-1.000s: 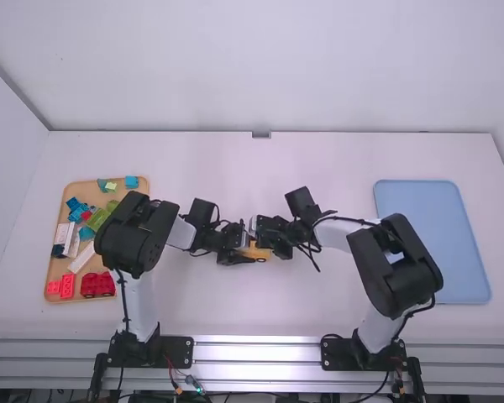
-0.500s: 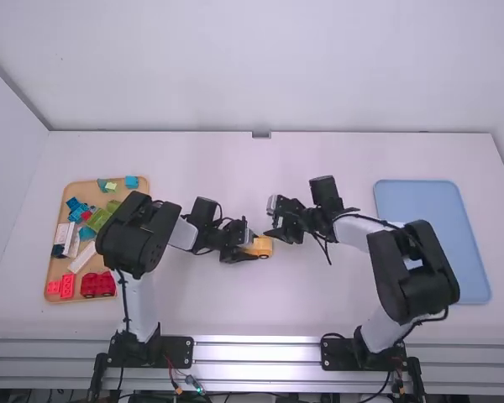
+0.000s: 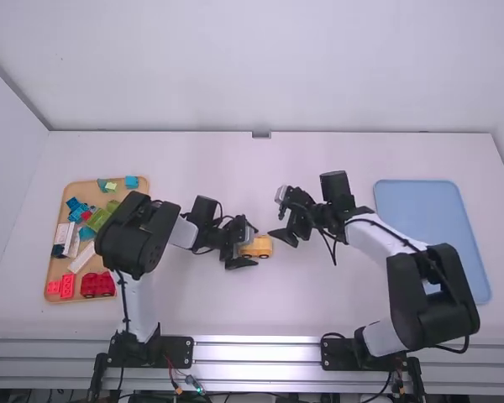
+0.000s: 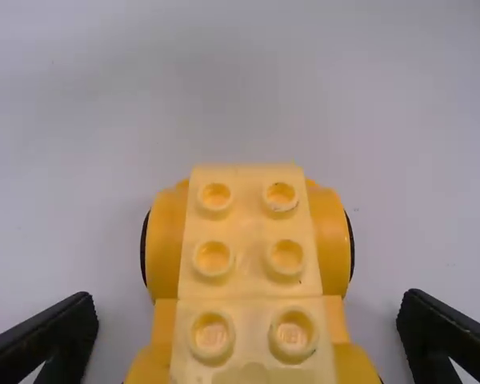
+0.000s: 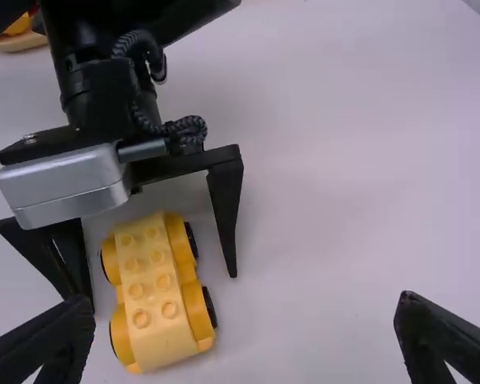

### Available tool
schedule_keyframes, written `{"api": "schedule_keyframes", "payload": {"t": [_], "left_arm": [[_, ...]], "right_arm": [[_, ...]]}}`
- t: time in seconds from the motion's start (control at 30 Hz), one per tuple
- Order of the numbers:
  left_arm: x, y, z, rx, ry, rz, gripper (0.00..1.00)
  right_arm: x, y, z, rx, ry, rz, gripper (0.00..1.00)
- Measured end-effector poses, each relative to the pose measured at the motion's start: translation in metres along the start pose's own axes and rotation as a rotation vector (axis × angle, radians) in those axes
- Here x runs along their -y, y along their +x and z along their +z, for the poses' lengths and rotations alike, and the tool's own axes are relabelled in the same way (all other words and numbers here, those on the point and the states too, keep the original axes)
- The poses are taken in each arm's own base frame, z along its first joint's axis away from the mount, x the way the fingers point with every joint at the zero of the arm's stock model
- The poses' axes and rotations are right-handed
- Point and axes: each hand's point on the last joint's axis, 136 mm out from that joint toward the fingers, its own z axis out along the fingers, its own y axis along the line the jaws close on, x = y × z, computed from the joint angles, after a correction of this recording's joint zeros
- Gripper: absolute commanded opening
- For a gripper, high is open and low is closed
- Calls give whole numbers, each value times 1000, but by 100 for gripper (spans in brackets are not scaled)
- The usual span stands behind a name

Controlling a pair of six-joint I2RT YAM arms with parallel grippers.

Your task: Assemble lego blocks to make yellow taxi

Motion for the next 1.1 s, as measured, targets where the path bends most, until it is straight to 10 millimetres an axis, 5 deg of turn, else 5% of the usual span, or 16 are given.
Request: {"api": "schedule_keyframes", "payload": {"t": [0.23,0.5,0.67,0.77,0.87,1.1], "left_arm": [[-7,-12,-33,-46,-54,-98,99],[-26,-36,-134,-118,-322,-362,99],[-37,-16,-225,-88,-688,-883,99],[-23,4,-264,-72,-859,-1176,99],[16,29,-293,-122,-1014,-1470,99],[68,50,-319,-326,-1169,-1596,100]], "right_arm": [[0,2,3,-21,12,3,99],[22,-1,-1,-16,104,51,99],[38,-9,-7,21,163,50,99],[43,-14,-8,42,183,36,99],[47,-19,-9,60,198,21,99],[59,-35,-14,122,243,10,99]]}}
